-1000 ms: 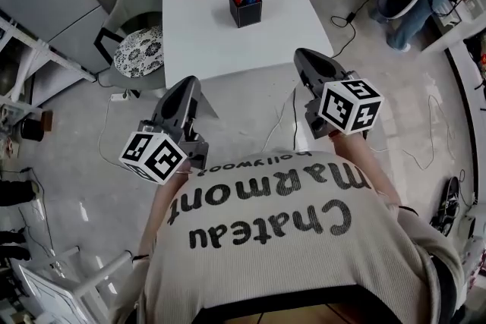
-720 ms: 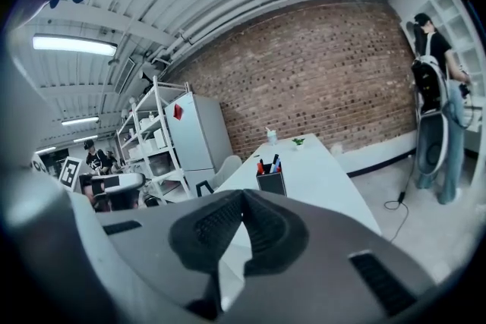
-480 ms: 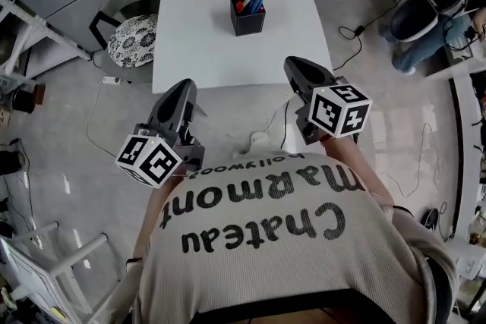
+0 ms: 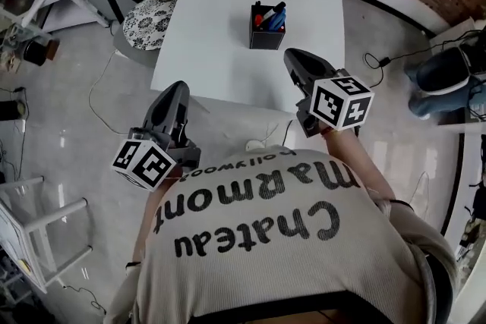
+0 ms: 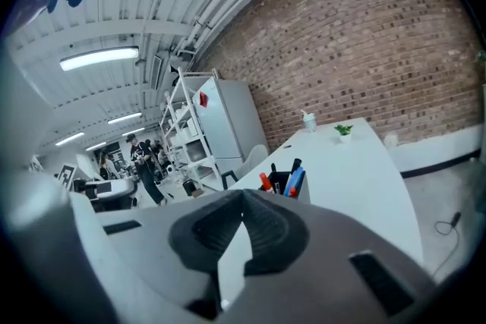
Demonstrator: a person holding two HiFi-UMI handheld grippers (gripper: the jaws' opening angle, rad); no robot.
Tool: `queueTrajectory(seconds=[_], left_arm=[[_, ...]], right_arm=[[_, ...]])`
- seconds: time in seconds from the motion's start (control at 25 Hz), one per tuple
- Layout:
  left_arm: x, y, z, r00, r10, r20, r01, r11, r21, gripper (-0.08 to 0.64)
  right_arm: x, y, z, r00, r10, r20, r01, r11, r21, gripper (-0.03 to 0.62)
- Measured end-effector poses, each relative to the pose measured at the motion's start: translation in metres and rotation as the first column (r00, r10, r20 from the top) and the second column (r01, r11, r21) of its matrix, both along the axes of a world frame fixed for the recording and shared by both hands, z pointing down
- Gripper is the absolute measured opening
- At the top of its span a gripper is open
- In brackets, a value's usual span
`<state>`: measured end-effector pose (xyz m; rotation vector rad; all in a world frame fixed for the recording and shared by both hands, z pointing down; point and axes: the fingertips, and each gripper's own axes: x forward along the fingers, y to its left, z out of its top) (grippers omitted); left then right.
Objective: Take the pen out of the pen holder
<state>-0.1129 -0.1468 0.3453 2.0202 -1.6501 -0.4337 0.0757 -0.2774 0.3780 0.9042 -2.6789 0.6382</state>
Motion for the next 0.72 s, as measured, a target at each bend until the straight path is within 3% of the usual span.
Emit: queueTrajectory(seconds=[0.16,0.36,0.72], left_arm=[[-0.007,0.0,0.003,0.994,-0.107,0.005,0.107,0.994,-0.022,0.0],[-0.024,0.01,0.006,0.974,-0.227,0.001,0.227,0.972,-0.068,0.0],[-0.044,0.023,0.011,0.943,-0.333,0.023,0.333,0.936,-0.111,0.0]], right_arm=[[-0.009,-0.033,0.001,0.997,-0.062,0.039,0.063,0.998,-0.011,0.003],[-0.03,-0.064,-0.002,0.99,-0.122,0.075,0.123,0.992,-0.02,0.005],[-0.056,-0.088,0.016,0.979,-0.187,0.086,0.191,0.981,-0.044,0.083]])
